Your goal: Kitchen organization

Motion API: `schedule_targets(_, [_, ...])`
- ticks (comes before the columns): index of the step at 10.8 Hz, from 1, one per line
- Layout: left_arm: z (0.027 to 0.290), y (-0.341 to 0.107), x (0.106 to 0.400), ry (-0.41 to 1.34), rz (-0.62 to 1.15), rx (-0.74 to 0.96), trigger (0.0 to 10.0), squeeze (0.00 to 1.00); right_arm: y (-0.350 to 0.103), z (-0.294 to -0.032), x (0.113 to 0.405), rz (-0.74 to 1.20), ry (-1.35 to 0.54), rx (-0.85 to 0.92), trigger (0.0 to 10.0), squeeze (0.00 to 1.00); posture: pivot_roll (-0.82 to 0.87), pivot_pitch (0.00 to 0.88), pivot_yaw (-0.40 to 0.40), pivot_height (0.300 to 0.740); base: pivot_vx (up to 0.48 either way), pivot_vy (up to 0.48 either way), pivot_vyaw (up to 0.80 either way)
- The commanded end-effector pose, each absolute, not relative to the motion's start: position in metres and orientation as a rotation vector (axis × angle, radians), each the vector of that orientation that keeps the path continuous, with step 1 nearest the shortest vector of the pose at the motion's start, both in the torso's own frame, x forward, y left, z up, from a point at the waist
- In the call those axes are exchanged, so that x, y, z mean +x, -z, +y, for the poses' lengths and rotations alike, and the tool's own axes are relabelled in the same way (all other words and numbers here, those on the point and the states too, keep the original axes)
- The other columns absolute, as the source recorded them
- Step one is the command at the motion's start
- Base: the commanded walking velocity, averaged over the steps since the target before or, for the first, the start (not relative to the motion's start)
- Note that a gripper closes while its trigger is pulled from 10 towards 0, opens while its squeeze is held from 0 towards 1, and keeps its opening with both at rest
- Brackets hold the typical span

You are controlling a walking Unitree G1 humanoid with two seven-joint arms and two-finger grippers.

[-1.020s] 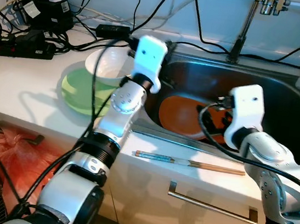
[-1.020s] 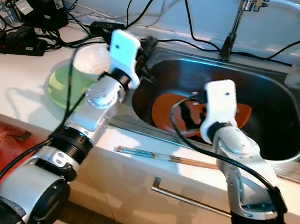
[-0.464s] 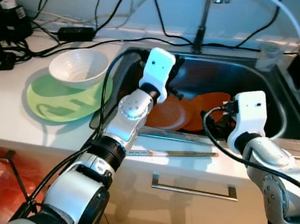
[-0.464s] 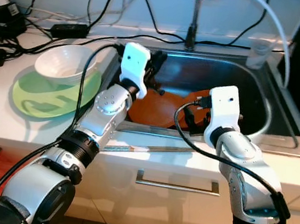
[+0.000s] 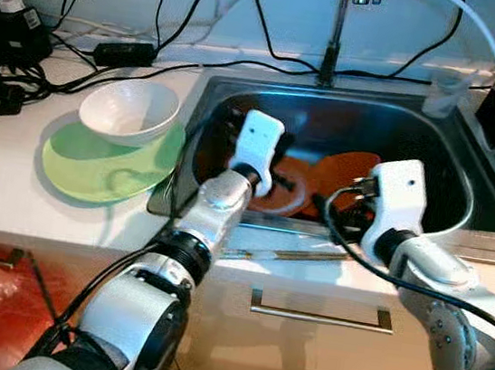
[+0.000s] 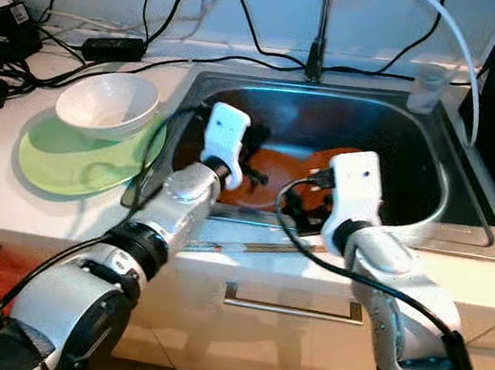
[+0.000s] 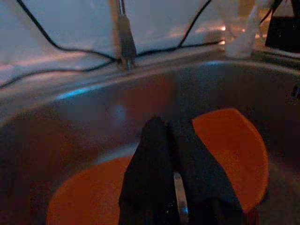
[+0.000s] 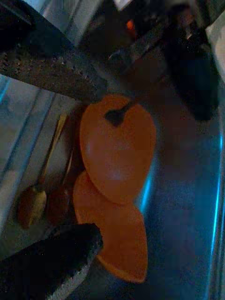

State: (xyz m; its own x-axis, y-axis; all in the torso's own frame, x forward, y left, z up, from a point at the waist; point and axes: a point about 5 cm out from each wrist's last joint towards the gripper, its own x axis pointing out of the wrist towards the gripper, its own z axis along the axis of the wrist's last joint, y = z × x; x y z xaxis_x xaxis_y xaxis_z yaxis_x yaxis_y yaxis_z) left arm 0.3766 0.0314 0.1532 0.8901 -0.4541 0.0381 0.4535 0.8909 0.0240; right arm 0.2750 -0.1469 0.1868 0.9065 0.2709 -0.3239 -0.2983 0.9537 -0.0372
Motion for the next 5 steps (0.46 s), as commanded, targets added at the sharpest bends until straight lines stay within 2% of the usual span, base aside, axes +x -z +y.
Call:
schedule_targets(1, [0.030, -0.158, 0.380, 0.462, -0.026, -0.007, 10.0, 0.00, -0.190, -0.141, 0.271, 0.313, -0.331, -0.067, 10.0, 0.00, -0.21, 0.003, 0.102, 0.740, 0.000, 0.000, 0.00])
schedule_targets(3, [0.023, -0.156, 0.380, 0.454, 0.009, -0.031, 10.0, 0.00, -0.193, -0.133, 0.268, 0.315, -0.379, -0.014, 10.0, 0.00, -0.22, 0.006, 0.104, 0.740, 0.000, 0.000, 0.00])
schedule_targets(4, [0.022, -0.156, 0.380, 0.446, 0.013, -0.033, 10.0, 0.11, -0.192, -0.132, 0.266, 0.326, -0.393, -0.006, 10.0, 0.00, -0.22, 0.007, 0.104, 0.740, 0.000, 0.000, 0.00])
schedule_targets(5, [0.022, -0.156, 0.380, 0.438, 0.020, -0.042, 10.0, 0.96, -0.189, -0.129, 0.263, 0.346, -0.416, 0.002, 10.0, 0.00, -0.22, 0.007, 0.104, 0.740, 0.000, 0.000, 0.00])
